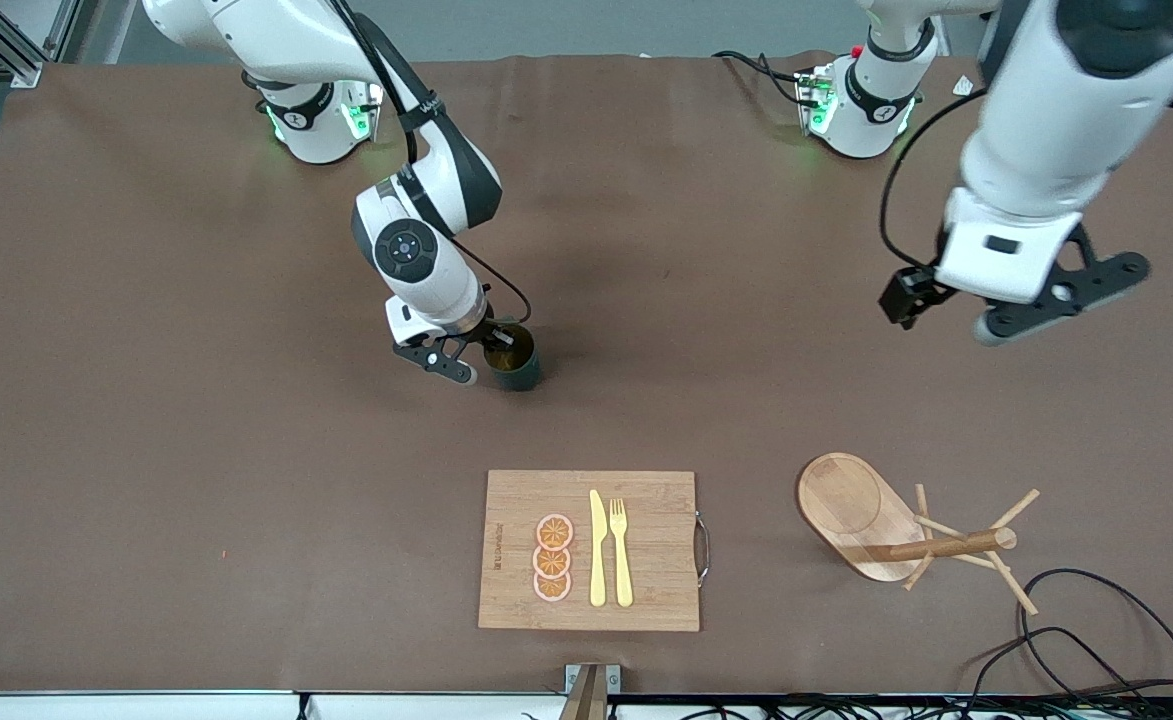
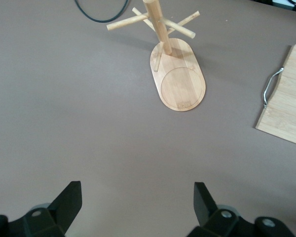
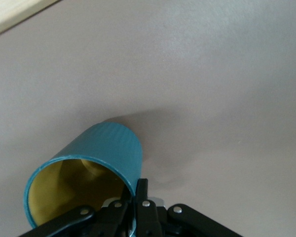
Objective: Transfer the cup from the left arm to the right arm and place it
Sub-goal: 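Carry the mug with the right gripper while the left gripper returns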
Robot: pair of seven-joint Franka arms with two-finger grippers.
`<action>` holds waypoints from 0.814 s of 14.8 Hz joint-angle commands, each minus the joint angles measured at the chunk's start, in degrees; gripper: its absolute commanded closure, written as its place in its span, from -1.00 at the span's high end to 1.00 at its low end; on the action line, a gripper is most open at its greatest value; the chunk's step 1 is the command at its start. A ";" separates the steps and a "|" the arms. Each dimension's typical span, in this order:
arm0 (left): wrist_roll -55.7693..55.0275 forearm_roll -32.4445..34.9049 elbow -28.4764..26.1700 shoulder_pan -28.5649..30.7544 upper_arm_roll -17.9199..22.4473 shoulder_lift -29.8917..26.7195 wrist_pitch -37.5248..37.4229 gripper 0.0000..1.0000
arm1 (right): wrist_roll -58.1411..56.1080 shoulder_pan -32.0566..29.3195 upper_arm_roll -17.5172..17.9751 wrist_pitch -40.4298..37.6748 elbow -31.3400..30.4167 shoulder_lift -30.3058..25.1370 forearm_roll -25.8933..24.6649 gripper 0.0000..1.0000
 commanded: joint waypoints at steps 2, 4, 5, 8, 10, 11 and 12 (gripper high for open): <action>5.40 -4.50 1.36 5.81 -0.97 -0.37 -0.13 1.00 | -17.96 -3.01 -0.80 -5.10 0.13 -2.96 -0.13 -0.99; 9.61 -5.90 1.36 6.35 -0.27 -1.34 -0.13 1.00 | -29.13 -5.90 -0.89 -6.52 -0.39 -4.45 -1.18 -0.99; 12.16 -6.69 1.10 5.65 2.43 -2.21 -0.04 1.00 | -33.79 -7.31 -0.89 -6.61 -1.01 -4.98 -1.27 -0.99; 21.11 -8.81 -0.30 2.92 8.68 -5.38 0.84 1.00 | -48.99 -11.79 -0.89 -6.70 -2.85 -6.74 -3.28 -0.99; 29.82 -9.94 -1.27 2.75 11.14 -6.88 0.84 1.00 | -57.00 -14.52 -0.89 -6.96 -3.38 -7.70 -4.87 -0.99; 31.85 -11.34 -1.88 2.75 12.38 -7.66 0.67 1.00 | -60.61 -15.75 -0.89 -7.75 -3.39 -7.88 -6.27 -0.99; 32.65 -13.18 -3.80 2.57 13.96 -8.89 0.58 1.00 | -63.08 -17.07 -0.89 -8.45 -3.39 -8.06 -7.85 -0.99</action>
